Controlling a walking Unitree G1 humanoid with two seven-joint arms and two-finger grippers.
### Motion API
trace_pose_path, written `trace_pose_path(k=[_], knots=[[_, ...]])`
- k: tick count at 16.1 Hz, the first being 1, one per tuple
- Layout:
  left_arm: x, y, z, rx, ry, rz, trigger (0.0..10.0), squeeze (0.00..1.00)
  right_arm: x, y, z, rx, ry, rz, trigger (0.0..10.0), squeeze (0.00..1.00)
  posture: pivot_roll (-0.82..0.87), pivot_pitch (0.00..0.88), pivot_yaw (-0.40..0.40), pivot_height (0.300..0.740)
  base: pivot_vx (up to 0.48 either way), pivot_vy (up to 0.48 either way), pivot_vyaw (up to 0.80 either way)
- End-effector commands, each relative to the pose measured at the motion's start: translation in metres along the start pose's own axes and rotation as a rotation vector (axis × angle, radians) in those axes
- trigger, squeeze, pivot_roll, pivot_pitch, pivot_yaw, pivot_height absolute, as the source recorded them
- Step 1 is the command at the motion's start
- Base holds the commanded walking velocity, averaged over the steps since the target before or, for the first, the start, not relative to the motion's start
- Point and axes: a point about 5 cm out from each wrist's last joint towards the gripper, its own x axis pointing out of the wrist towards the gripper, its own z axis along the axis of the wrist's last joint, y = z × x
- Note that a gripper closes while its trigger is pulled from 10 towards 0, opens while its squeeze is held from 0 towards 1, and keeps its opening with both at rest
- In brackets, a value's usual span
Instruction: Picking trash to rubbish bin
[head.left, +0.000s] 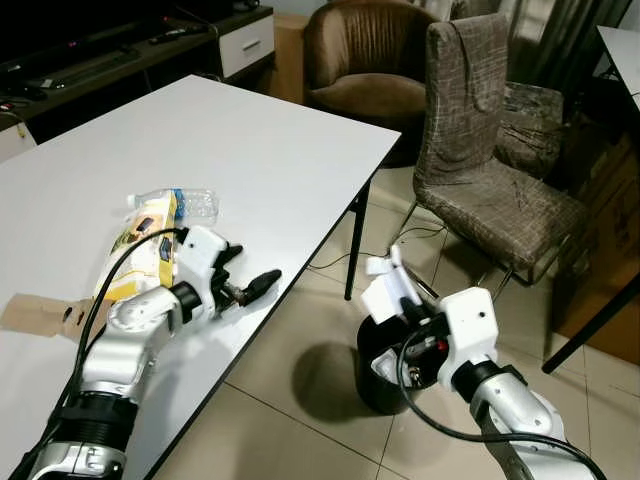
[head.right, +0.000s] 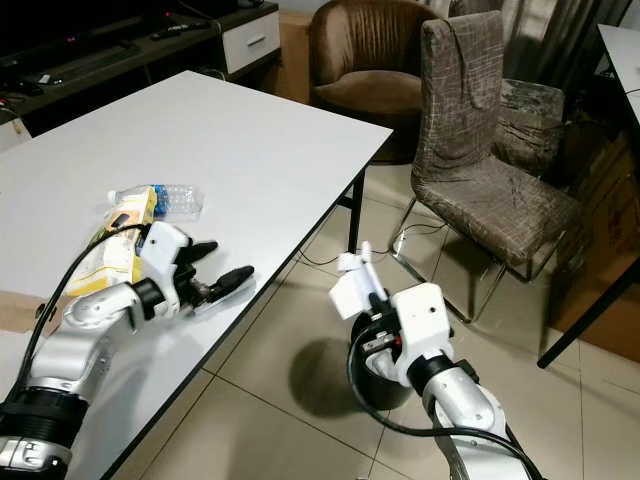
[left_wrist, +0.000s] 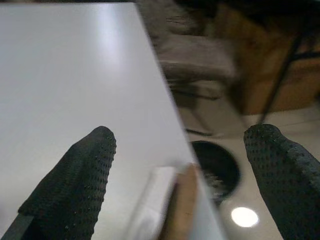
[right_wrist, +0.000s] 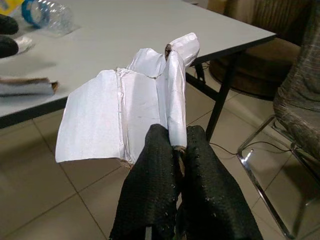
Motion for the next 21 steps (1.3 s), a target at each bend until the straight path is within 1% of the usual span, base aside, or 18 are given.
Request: trace_pose_path(k=[1, 2, 4, 8, 10, 12, 14, 15, 16, 17, 21], knots=[[-0.001, 0.001, -0.004, -0.017, 0.019, -0.024, 10.0, 1.0, -0.001, -0.001, 0.002, -0.021, 0.003, 0.003, 10.0, 0.0, -0.09, 0.0, -0.013, 0.74, 0.0, 0.0, 0.0], [0.0, 0.002, -0.008, 0.008, 0.039, -0.019, 10.0, 1.0, -0.001, -0.001, 0.003, -0.014, 0.0, 0.002, 10.0, 0.0, -0.09, 0.0, -0.015, 0.74, 0.0, 0.0, 0.0], [0.002, 0.005, -0.016, 0.025, 0.083, -0.023, 10.0, 1.0, -0.001, 0.0, 0.003, -0.01, 0.0, 0.002, 10.0, 0.0, -0.1, 0.0, -0.013, 0.74, 0.0, 0.0, 0.0], [0.001, 0.012, -0.029, 0.128, 0.177, 0.0, 10.0, 1.0, -0.001, 0.0, 0.004, -0.018, -0.001, 0.006, 10.0, 0.0, -0.1, 0.0, -0.01, 0.74, 0.0, 0.0, 0.0], [-0.001, 0.013, -0.042, 0.137, 0.249, -0.003, 10.0, 1.0, -0.001, 0.0, 0.004, -0.011, 0.001, 0.012, 10.0, 0.0, -0.1, 0.0, -0.012, 0.74, 0.0, 0.0, 0.0], [-0.006, 0.017, -0.055, 0.163, 0.342, 0.019, 10.0, 1.0, 0.001, 0.001, 0.003, -0.016, 0.014, 0.024, 10.0, 0.0, -0.1, 0.0, -0.014, 0.74, 0.0, 0.0, 0.0], [-0.006, 0.018, -0.057, 0.145, 0.345, 0.025, 10.0, 1.0, 0.002, 0.002, 0.003, -0.013, 0.013, 0.03, 10.0, 0.0, -0.1, 0.0, -0.017, 0.74, 0.0, 0.0, 0.0], [-0.006, 0.018, -0.057, 0.136, 0.343, 0.023, 3.8, 1.0, 0.002, 0.002, 0.004, -0.015, 0.013, 0.036, 10.0, 0.0, -0.1, 0.0, -0.022, 0.74, 0.0, 0.0, 0.0], [-0.006, 0.019, -0.057, 0.118, 0.337, 0.029, 0.9, 1.0, 0.003, 0.002, 0.003, -0.019, 0.016, 0.04, 10.0, 0.0, -0.1, 0.0, -0.024, 0.74, 0.0, 0.0, 0.0], [-0.006, 0.019, -0.057, 0.112, 0.345, 0.012, 0.0, 0.0, 0.005, 0.001, 0.003, -0.026, 0.02, 0.042, 10.0, 0.0, -0.1, 0.0, -0.027, 0.74, 0.0, 0.0, 0.0], [-0.005, 0.02, -0.06, 0.074, 0.358, 0.025, 0.0, 0.0, 0.01, 0.0, 0.005, -0.044, 0.018, 0.059, 10.0, 0.0, -0.1, 0.0, -0.028, 0.74, 0.0, 0.0, 0.0]])
